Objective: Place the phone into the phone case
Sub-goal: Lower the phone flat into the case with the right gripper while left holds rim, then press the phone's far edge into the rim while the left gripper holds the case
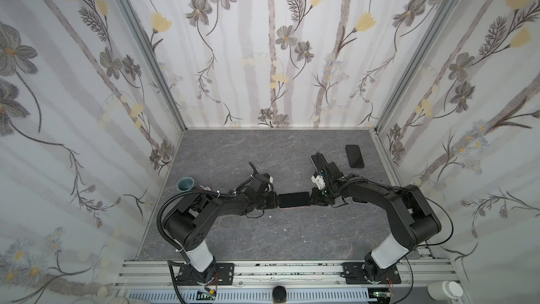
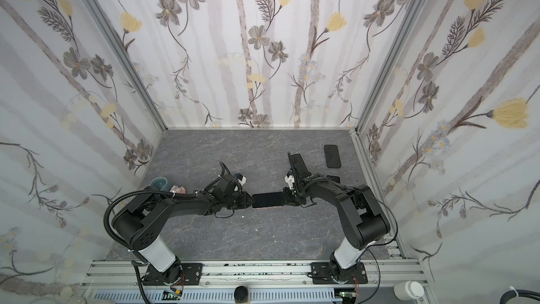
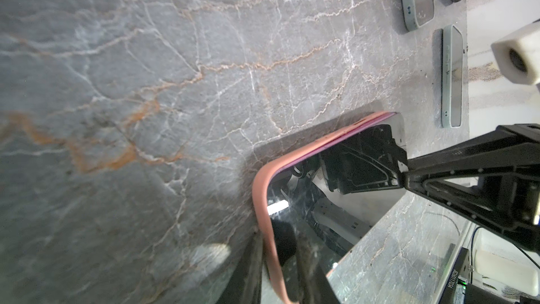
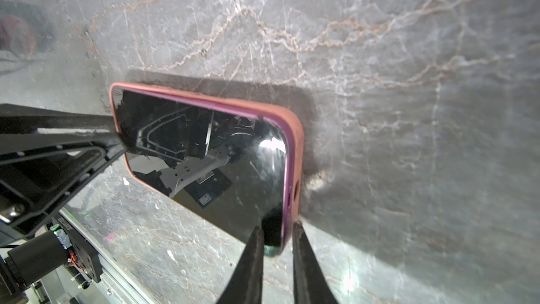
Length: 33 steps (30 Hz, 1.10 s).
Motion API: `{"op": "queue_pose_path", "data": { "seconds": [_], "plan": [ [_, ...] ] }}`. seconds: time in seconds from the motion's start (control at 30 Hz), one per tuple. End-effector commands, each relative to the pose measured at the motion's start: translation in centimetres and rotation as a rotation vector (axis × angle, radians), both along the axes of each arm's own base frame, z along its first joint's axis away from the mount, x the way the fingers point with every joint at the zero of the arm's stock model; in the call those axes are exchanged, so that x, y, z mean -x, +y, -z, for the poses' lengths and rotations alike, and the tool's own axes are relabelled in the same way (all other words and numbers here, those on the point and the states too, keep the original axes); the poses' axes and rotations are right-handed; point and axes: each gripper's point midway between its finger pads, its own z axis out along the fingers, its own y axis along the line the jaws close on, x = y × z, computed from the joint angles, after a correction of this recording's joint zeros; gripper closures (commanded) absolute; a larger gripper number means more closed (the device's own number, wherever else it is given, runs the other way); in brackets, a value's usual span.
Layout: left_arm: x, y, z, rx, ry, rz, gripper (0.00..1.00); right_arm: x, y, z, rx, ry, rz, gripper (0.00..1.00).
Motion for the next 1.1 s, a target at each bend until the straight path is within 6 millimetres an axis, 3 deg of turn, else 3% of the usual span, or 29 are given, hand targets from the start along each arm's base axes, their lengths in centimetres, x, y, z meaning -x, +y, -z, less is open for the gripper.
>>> {"op": "queue_pose_path", "data": {
  "seconds": [0.0, 0.2, 0.77, 1.07],
  "plan": [
    [0.9, 1.7, 1.8, -0.089, 0.045, -0.026, 0.76, 0.2, -0.6, -0.1, 0.033, -0.001, -0.008, 0.84],
    [0.8, 1.7, 1.8, -0.091, 0.042, -0.026, 0.76, 0.9, -0.6, 0.2, 0.042, 0.011, -0.020, 0.86],
    [1.0, 1.8, 2.0, -0.091, 0.048, -0.027, 0.76, 2.2, -3.0, 4.5, 0.190, 0.081, -0.012, 0.90],
    [0.9, 1.9, 2.0, -0.097, 0.046, -0.031, 0.77, 1.9, -3.6, 4.9, 0.231, 0.079, 0.000, 0.89]
  ]
}}
